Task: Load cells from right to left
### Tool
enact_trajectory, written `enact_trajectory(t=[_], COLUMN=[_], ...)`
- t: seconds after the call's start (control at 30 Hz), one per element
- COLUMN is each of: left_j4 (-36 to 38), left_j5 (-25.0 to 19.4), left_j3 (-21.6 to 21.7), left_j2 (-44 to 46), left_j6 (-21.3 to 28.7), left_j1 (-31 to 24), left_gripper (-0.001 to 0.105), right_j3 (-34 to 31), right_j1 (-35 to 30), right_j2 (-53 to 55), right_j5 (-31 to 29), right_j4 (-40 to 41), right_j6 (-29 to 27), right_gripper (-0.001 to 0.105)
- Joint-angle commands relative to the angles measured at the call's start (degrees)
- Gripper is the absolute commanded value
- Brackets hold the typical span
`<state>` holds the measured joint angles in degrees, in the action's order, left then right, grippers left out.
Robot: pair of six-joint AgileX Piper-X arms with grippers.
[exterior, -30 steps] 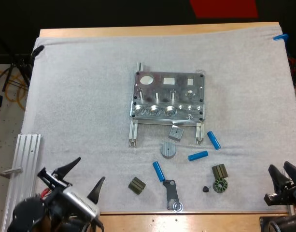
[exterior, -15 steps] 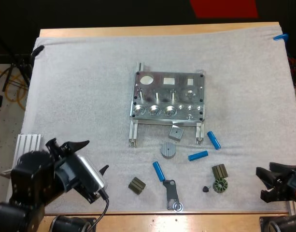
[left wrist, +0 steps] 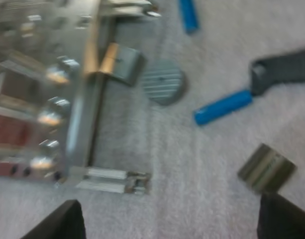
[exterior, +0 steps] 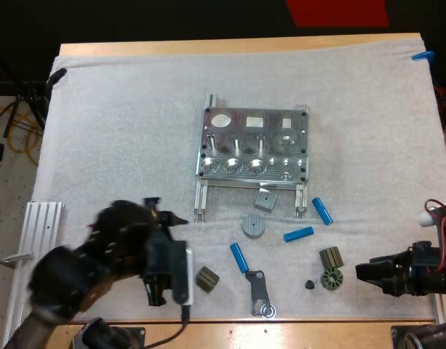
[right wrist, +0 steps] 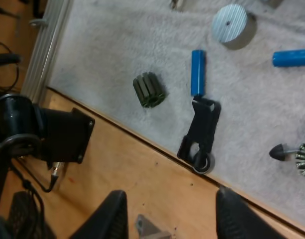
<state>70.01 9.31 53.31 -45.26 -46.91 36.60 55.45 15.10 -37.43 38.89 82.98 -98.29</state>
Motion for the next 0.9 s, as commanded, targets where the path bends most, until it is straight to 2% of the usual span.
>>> enact_trajectory(t=[0.0, 0.1, 0.27, 0.33, 0.4, 0.53, 0.7, 0.87], left_j4=[0.1, -0.8, -5.3, -6.9, -8.4, -8.6, -8.7, -10.5], left_j5=[-3.2, -5.6, -5.9, -6.4, -6.4, -6.4, -6.4, -6.3], left_j3=[0.3, 0.3, 0.3, 0.3, 0.3, 0.3, 0.2, 0.2], left_j2=[-2.6, -6.3, -10.8, -12.3, -14.5, -18.0, -23.9, -28.1], left_j6=[1.5, 3.1, 5.0, 7.8, 13.4, 18.9, 21.9, 22.0], left_j1=[3.4, 8.0, 9.4, 9.4, 9.4, 9.4, 9.4, 9.4], left_gripper=[0.07, 0.07, 0.069, 0.069, 0.069, 0.069, 0.069, 0.069], right_j3=[0.6, 0.6, 0.6, 0.6, 0.6, 0.6, 0.6, 0.6], right_j1=[0.2, 1.7, 4.9, 5.9, 7.0, 7.4, 7.4, 7.4], right_j2=[-0.5, -0.6, -0.6, -0.6, -0.6, -0.6, -0.6, -0.6], right_j5=[1.3, 1.3, 1.2, 1.1, 0.8, 0.8, 0.8, 0.8], right_j4=[0.5, 0.5, 0.5, 0.5, 0.5, 0.5, 0.5, 0.5], right_j6=[-0.9, -1.1, -2.3, -2.3, -2.3, -2.3, -2.8, -3.6], right_gripper=[0.041, 0.041, 0.041, 0.041, 0.041, 0.041, 0.041, 0.041])
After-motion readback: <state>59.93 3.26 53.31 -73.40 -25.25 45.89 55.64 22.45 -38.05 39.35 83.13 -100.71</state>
